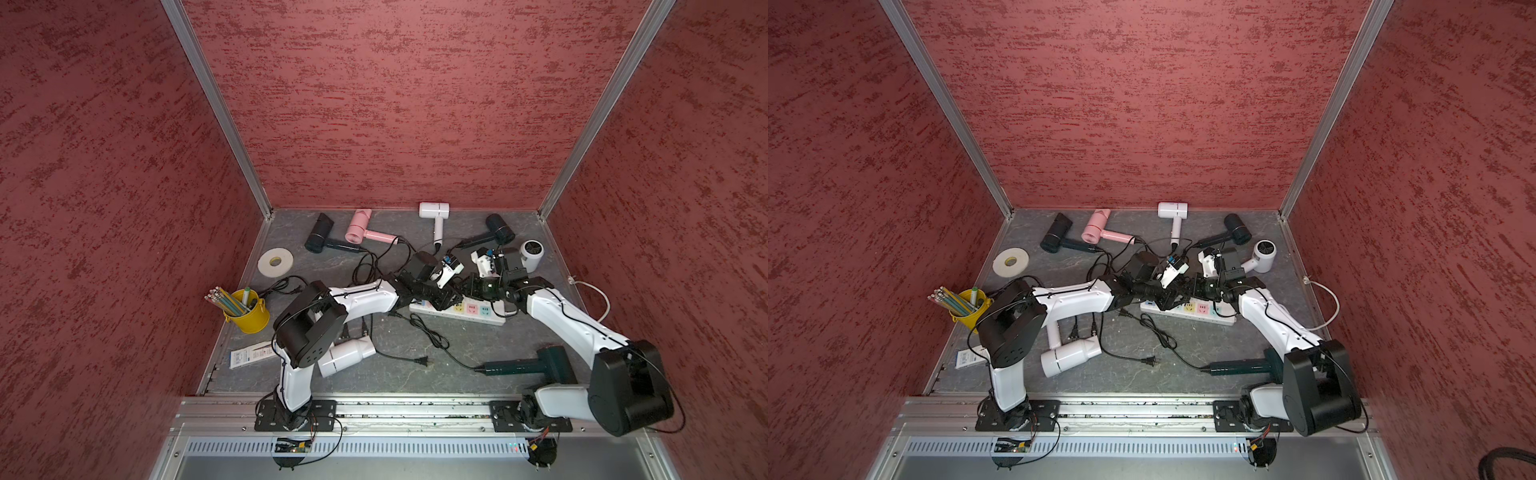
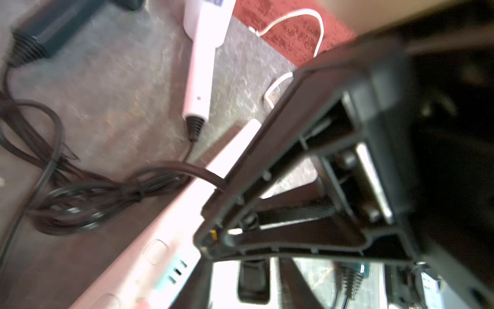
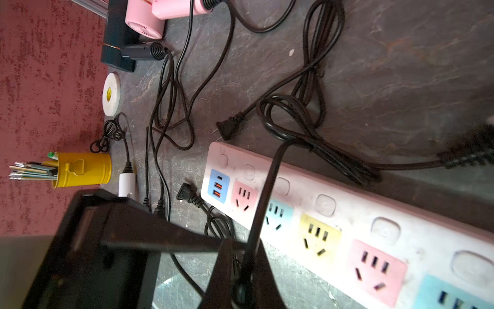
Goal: Charge the blow dryers
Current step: Pick up the plug from the center of the board.
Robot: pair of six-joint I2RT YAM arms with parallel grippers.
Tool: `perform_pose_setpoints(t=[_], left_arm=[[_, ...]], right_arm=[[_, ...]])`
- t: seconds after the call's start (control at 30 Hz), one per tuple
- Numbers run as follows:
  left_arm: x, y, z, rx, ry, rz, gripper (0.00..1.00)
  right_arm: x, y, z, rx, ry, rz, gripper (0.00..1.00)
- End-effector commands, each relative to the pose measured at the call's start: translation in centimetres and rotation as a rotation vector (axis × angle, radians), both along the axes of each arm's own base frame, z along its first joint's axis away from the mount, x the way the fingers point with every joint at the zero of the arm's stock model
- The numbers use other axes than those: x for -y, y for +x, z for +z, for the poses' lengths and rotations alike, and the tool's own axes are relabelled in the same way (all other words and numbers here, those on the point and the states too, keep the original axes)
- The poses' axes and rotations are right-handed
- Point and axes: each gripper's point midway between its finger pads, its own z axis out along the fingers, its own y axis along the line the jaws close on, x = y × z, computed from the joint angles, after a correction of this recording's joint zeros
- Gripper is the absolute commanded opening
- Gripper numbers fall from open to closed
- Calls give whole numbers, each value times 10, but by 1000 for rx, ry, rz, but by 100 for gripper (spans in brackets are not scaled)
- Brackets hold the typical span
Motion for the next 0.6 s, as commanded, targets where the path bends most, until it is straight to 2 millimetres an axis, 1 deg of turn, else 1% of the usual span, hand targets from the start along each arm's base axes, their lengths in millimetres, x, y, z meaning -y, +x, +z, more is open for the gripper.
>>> perform_pose_setpoints(t=[0.0, 0.1, 0.17, 0.2, 0.3, 0.4, 0.47, 0.5, 0.53, 0.57], left_arm=[[-12, 12, 43, 15, -94, 57, 73], [-35, 18, 55, -22, -120, 133, 82], [-51, 18, 60, -47, -138, 174, 90], [-60, 18, 60, -51, -138, 201, 92], [-83, 16, 58, -44, -113, 268, 94], [-104, 14, 52, -21, -86, 327, 96], [-116, 13, 49, -6, -84, 359, 97], [-123, 13, 49, 5, -90, 379, 98], [-127, 13, 49, 13, -100, 392, 98], [-130, 14, 50, 19, -113, 405, 98]], right_arm=[[32, 18, 6, 83, -121, -139, 0], [65, 32, 12, 162, -222, -242, 0], [84, 38, 20, 221, -282, -307, 0], [94, 40, 25, 253, -319, -339, 0], [125, 44, 36, 307, -416, -444, 0], [156, 43, 48, 336, -498, -548, 0], [171, 40, 56, 362, -531, -601, 0], [174, 39, 58, 379, -540, -613, 0], [174, 39, 60, 396, -537, -610, 0], [169, 39, 59, 412, -516, -589, 0]])
